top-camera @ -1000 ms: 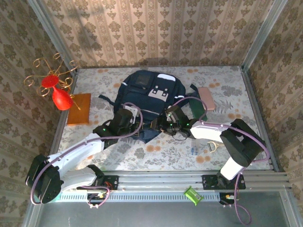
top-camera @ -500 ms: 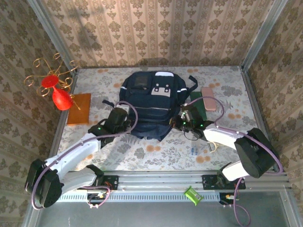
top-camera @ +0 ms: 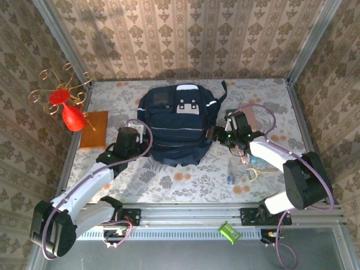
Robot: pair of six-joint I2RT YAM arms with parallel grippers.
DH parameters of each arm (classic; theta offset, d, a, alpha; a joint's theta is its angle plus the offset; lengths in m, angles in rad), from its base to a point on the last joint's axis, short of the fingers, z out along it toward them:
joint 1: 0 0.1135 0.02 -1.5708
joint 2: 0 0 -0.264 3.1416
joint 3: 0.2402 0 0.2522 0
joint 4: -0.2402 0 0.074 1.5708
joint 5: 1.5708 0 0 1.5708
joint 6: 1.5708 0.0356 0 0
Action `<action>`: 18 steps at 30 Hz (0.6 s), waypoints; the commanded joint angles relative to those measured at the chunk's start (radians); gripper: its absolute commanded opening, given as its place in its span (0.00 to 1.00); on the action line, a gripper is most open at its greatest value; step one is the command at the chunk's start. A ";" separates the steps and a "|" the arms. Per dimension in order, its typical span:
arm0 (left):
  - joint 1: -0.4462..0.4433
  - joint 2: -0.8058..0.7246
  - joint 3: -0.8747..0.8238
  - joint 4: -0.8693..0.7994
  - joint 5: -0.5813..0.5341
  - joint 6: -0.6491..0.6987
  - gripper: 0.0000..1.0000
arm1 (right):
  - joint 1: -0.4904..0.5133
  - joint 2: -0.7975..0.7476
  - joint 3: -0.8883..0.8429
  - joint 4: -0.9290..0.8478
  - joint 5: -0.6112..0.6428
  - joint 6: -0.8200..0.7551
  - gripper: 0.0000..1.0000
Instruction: Pack the student bag
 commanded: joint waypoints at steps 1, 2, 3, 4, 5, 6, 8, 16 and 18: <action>-0.053 -0.001 0.021 0.078 0.048 -0.053 0.00 | 0.093 -0.116 -0.066 -0.026 0.037 0.065 0.83; -0.068 0.000 0.029 0.072 0.041 -0.052 0.00 | 0.132 -0.133 -0.089 -0.008 0.050 0.100 0.87; -0.084 0.002 0.034 0.070 0.037 -0.050 0.00 | 0.164 -0.138 -0.105 0.005 0.065 0.130 0.89; -0.098 0.002 0.039 0.068 0.031 -0.053 0.00 | 0.201 -0.139 -0.120 0.027 0.077 0.160 0.91; -0.113 0.002 0.042 0.067 0.026 -0.054 0.00 | 0.236 -0.134 -0.133 0.051 0.094 0.186 0.92; -0.123 0.000 0.042 0.068 0.025 -0.056 0.00 | 0.262 -0.125 -0.141 0.070 0.114 0.206 0.93; -0.147 -0.006 0.044 0.070 0.017 -0.056 0.00 | 0.303 -0.087 -0.144 0.124 0.142 0.233 0.94; -0.191 -0.027 0.046 0.030 -0.014 -0.044 0.00 | 0.338 0.024 -0.112 0.108 0.312 0.261 0.87; -0.193 -0.036 0.039 0.027 -0.029 -0.043 0.00 | 0.340 0.013 -0.130 0.105 0.367 0.277 0.82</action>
